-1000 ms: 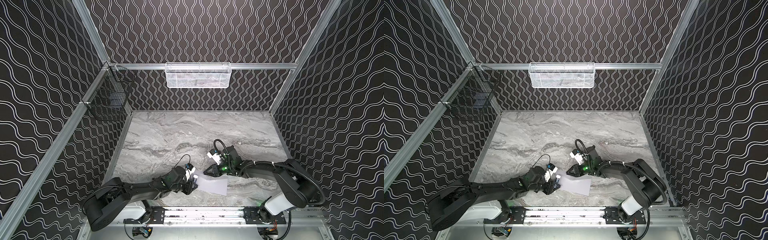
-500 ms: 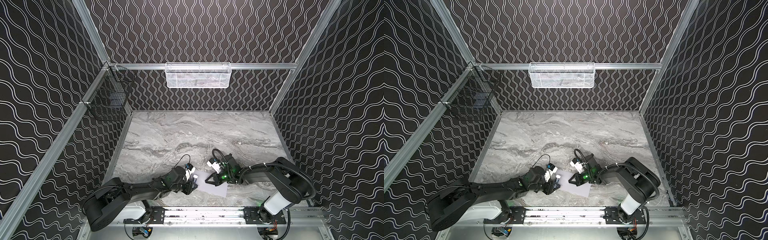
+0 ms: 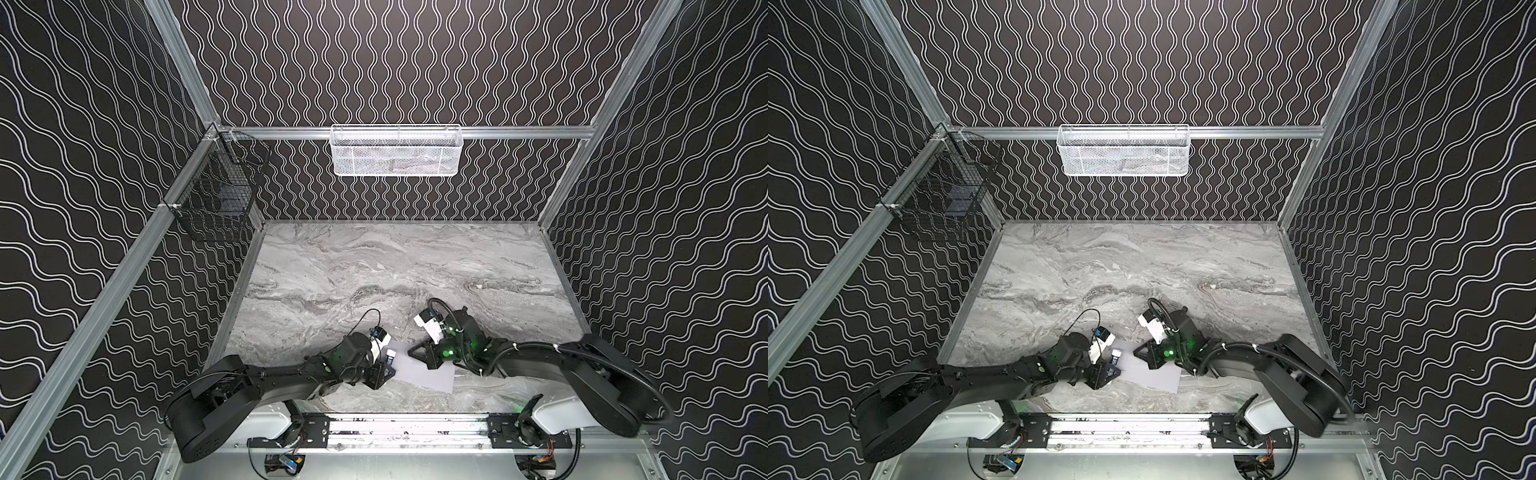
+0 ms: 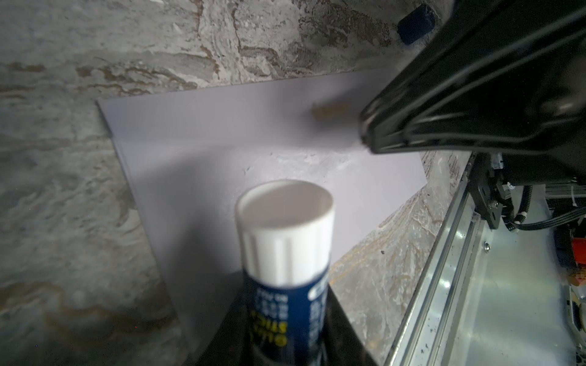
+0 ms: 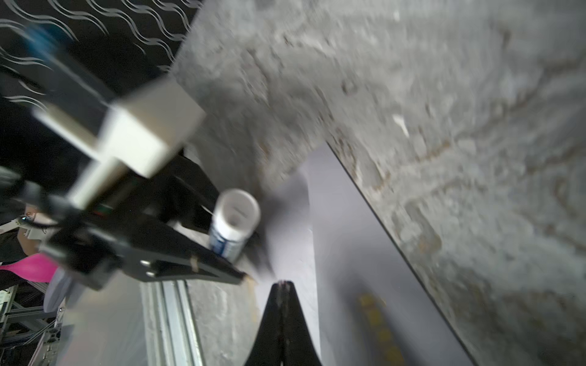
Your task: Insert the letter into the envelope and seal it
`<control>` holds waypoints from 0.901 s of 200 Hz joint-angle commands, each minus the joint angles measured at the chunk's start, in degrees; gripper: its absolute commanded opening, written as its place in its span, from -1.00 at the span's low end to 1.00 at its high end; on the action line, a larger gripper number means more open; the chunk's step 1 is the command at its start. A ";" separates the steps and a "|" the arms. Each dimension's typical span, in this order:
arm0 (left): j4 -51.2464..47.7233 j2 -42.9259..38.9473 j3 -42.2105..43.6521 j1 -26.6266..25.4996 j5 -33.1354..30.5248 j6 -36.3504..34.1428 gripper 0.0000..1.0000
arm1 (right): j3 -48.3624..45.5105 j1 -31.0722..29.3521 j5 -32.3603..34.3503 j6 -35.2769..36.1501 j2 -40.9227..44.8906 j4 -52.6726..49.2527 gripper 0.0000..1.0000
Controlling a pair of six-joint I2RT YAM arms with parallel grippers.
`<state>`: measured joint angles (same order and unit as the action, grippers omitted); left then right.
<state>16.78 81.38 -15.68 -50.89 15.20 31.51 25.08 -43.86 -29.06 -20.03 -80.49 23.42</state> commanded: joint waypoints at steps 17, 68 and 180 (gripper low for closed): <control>-1.92 -0.72 0.11 0.09 -1.06 0.89 -1.00 | -0.96 -0.07 11.38 3.95 2.27 -5.22 -1.00; -2.64 -1.77 0.13 0.09 -0.64 0.84 -1.00 | -4.06 -1.58 14.72 2.32 -2.81 0.60 -1.00; -3.41 -3.16 0.13 0.09 -1.21 0.91 -1.00 | -8.48 -17.34 35.39 2.90 -5.73 3.45 -1.00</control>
<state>13.39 78.76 -15.40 -50.89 14.76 31.75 17.32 -58.15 -1.52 -17.32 -85.76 33.30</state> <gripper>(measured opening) 0.288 0.050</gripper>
